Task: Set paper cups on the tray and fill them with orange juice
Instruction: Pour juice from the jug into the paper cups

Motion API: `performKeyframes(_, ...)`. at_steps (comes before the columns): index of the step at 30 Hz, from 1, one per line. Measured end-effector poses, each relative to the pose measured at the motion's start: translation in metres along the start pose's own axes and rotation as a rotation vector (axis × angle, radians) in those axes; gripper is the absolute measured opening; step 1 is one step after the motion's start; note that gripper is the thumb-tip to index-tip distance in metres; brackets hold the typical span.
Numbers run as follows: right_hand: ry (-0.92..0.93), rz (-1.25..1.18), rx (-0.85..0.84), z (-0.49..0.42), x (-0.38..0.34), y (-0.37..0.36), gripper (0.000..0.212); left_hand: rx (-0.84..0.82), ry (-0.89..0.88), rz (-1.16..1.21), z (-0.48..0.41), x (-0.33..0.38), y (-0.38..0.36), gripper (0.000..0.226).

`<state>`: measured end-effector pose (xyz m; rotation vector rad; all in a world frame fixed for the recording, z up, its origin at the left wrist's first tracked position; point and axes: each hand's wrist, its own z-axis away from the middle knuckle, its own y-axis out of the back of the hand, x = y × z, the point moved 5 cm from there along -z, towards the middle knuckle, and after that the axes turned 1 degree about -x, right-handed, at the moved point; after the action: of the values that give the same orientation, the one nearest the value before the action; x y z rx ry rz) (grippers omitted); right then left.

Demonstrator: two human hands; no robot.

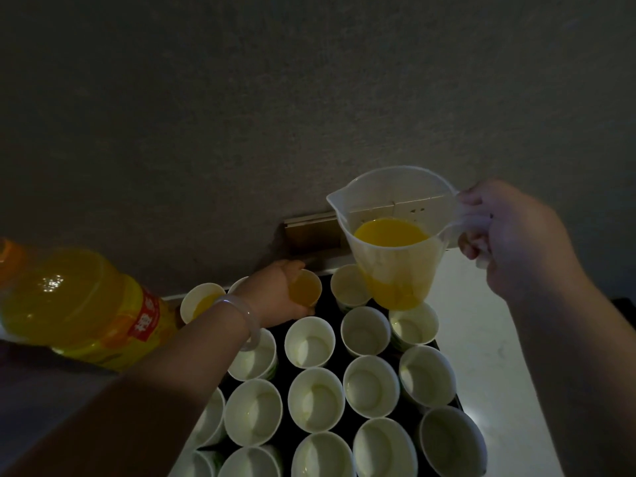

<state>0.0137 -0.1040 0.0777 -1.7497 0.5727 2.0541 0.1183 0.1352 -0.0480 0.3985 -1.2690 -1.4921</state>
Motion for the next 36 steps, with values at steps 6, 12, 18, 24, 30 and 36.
performKeyframes(6,0.008,-0.004,0.028,0.001,-0.003,0.009,0.017,0.0,-0.008,0.023,0.002,0.01,0.005,0.086)
performKeyframes(12,0.008,-0.007,0.051,0.001,-0.002,0.018,0.018,0.197,-0.107,-0.071,0.003,0.047,0.005,0.073)
performKeyframes(18,-0.07,0.058,0.137,-0.001,0.001,0.022,0.018,0.156,-0.046,-0.111,-0.011,0.069,-0.016,0.073)
performKeyframes(24,-0.093,0.107,0.144,-0.003,0.006,0.03,0.034,0.103,0.011,-0.145,-0.019,0.074,-0.025,0.073)
performKeyframes(30,-0.042,0.153,0.123,-0.005,0.004,0.034,0.039,0.135,0.048,-0.052,-0.015,0.068,-0.017,0.057)
performKeyframes(36,-0.06,0.035,0.145,-0.007,0.004,0.036,0.025,0.245,-0.021,0.066,0.008,0.068,0.009,0.073)
